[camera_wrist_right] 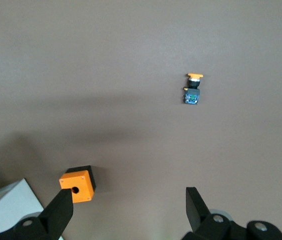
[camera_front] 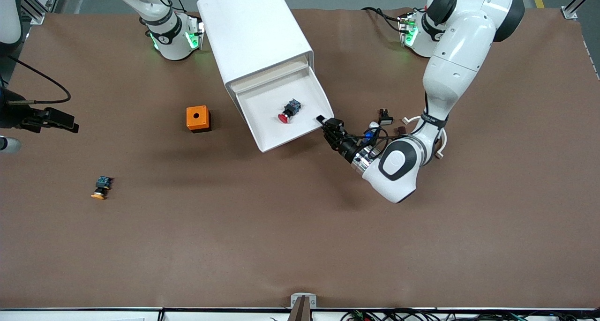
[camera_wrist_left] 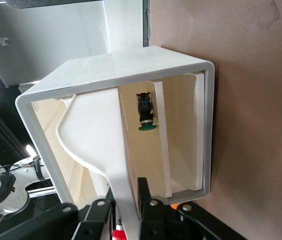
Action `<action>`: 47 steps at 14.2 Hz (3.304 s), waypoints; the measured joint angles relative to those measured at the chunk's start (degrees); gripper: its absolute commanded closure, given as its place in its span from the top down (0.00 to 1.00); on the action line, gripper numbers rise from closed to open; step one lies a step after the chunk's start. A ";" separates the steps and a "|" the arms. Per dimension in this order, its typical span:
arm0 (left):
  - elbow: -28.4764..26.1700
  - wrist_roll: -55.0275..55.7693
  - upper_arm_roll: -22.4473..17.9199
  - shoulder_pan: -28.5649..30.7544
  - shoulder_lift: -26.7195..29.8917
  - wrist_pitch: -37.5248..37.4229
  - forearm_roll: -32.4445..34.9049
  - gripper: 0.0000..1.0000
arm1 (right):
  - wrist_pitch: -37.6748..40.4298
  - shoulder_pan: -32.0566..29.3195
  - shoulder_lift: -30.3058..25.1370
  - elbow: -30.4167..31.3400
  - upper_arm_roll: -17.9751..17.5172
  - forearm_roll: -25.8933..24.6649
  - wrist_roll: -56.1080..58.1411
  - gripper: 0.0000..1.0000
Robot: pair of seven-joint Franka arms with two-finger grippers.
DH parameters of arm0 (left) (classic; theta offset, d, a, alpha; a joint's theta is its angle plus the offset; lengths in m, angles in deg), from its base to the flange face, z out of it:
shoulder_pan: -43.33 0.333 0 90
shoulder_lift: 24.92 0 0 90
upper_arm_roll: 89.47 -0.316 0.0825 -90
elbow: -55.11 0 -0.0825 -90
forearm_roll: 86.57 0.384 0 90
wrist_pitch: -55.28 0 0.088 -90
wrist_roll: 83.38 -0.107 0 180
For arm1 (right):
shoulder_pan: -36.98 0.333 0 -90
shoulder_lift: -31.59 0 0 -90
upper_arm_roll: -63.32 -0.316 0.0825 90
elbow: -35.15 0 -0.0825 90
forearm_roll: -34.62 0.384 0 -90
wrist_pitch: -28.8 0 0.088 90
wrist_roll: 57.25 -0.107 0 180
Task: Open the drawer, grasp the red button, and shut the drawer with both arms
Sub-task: 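Pull the drawer open with the left gripper while the right gripper rises, then reach the right gripper into the open drawer over the red button, then grasp the red button with the right gripper and lift it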
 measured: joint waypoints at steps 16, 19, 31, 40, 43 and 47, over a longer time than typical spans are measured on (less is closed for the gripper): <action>7.77 -27.82 -5.75 0.06 0.06 0.16 0.54 1.00 | -2.41 26.81 -1.82 3.73 -2.06 7.53 -56.15 1.00; 10.26 -44.17 -6.82 0.01 0.17 0.15 3.67 1.00 | -8.69 32.22 -1.79 7.63 -2.07 7.53 -62.45 1.00; 12.86 -78.86 -8.25 -1.36 6.71 10.54 23.48 1.00 | -27.48 49.11 8.11 12.70 -1.98 0.91 -83.39 1.00; 12.89 -82.71 -8.41 -1.56 7.95 18.58 24.44 1.00 | -29.87 52.02 13.60 12.56 -1.82 -1.73 -87.53 1.00; 12.89 -82.75 -8.40 -1.70 8.43 18.80 26.81 1.00 | -30.51 52.41 14.89 12.51 -1.82 -2.14 -88.75 1.00; 12.90 -82.81 -8.35 -3.08 8.56 21.87 30.76 1.00 | -30.81 52.55 15.52 12.16 -1.82 -2.15 -89.06 0.08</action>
